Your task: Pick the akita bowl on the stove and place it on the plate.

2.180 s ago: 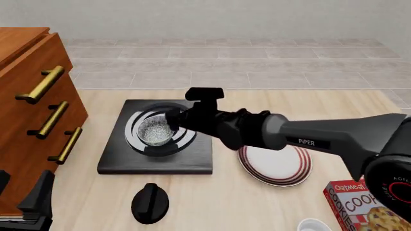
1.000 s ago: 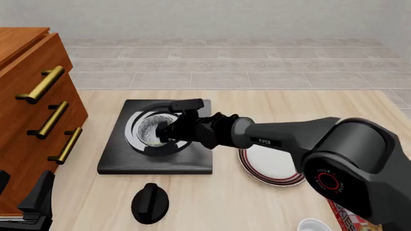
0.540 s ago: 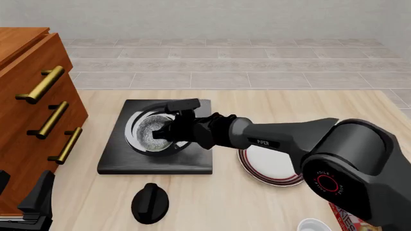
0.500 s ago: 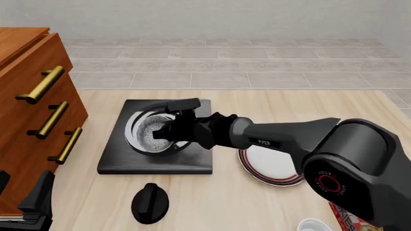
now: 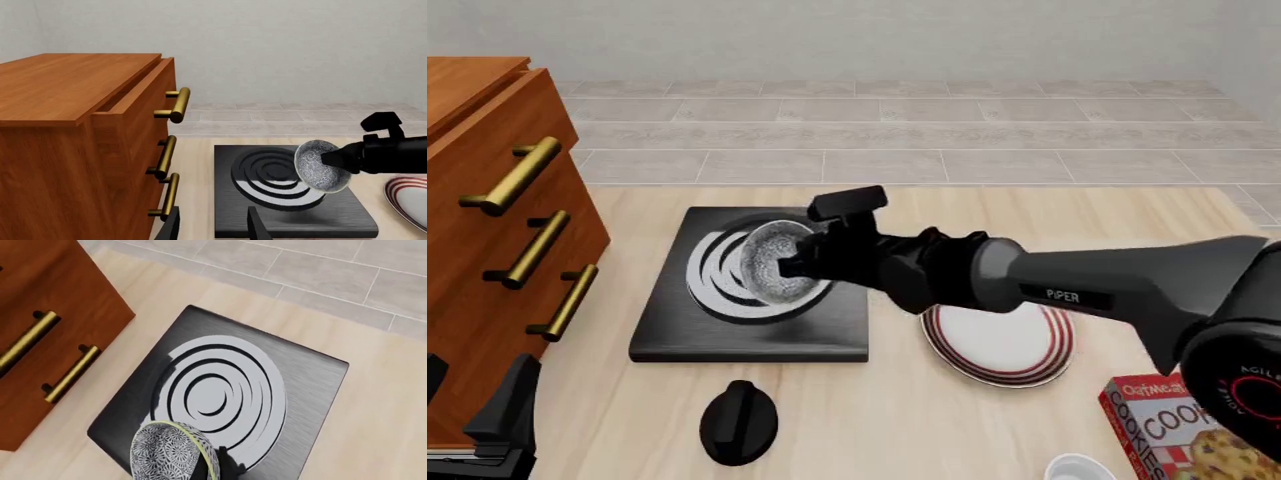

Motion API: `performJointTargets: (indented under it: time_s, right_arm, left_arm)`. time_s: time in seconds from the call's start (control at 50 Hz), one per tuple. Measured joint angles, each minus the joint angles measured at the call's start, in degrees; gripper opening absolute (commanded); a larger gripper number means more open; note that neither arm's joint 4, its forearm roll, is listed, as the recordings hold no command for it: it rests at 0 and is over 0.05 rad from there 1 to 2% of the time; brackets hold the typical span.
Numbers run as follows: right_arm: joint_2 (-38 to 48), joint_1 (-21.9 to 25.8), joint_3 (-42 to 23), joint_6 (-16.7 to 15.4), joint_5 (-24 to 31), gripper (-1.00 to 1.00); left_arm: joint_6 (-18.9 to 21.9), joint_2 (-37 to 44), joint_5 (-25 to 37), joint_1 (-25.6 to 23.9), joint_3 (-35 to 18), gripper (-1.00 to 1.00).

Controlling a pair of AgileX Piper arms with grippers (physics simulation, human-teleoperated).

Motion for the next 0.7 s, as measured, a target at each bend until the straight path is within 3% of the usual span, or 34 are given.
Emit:
performJointTargets:
  time_s: [0.7]
  right_arm:
    - [-9.46, -11.98, 13.81, 2.09, -6.91, -1.0]
  left_arm:
    - [0.0, 0.0, 0.0, 0.0, 0.0, 1.0]
